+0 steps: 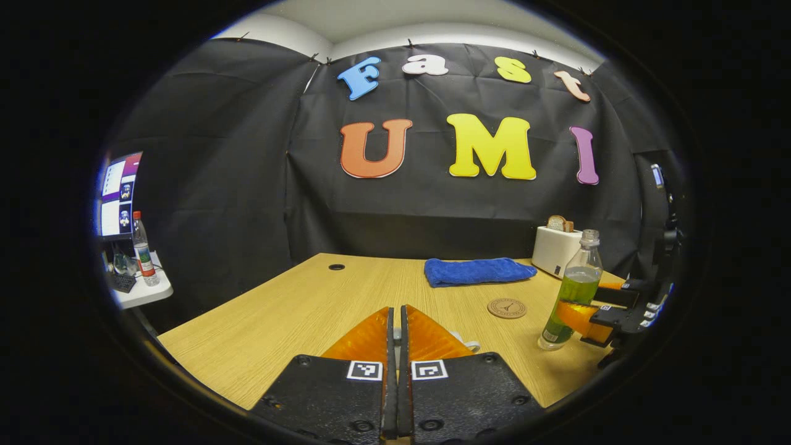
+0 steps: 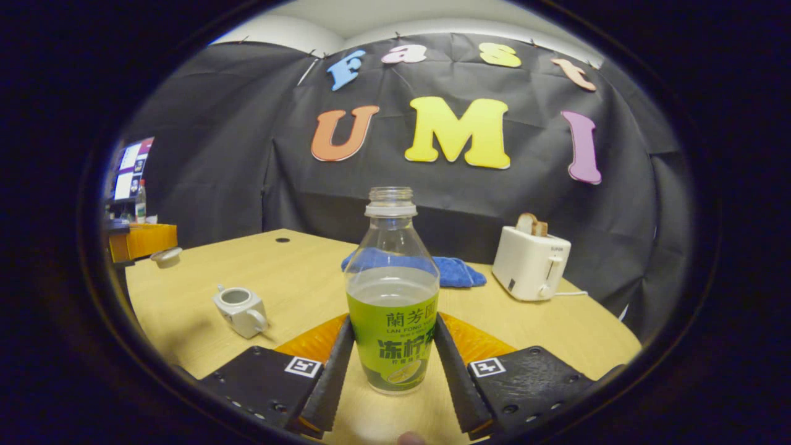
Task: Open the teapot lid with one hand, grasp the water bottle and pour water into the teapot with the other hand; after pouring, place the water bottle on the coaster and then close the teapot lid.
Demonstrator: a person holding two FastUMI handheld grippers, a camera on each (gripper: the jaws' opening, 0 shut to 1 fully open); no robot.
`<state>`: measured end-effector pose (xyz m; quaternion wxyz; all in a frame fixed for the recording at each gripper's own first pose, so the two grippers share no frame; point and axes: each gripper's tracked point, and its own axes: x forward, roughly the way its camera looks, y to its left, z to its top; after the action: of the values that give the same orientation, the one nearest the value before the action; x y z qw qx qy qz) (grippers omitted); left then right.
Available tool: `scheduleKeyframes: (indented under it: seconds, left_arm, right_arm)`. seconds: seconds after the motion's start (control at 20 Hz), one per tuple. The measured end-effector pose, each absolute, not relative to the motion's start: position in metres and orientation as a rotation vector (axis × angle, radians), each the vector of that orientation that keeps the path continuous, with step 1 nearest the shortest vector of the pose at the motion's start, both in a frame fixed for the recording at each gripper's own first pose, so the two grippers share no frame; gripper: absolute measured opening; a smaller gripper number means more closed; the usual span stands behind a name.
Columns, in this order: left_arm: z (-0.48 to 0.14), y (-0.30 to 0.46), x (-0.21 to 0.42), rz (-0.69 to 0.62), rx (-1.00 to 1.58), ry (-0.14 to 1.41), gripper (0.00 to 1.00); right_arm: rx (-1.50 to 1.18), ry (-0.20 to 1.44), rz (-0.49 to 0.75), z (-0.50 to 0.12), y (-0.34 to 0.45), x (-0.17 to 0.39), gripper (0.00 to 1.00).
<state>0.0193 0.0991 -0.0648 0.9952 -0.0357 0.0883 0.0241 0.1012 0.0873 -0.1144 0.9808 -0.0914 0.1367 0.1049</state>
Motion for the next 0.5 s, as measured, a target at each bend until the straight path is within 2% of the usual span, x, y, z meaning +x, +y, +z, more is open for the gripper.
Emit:
scheduleKeyframes:
  seconds: [0.5]
  left_arm:
    - [-0.059, 0.126, 0.015, 0.076, -0.061, 0.164, 0.03]
  right_arm:
    - [-0.707, 0.260, 0.280, -0.104, 0.116, 0.129, 0.73]
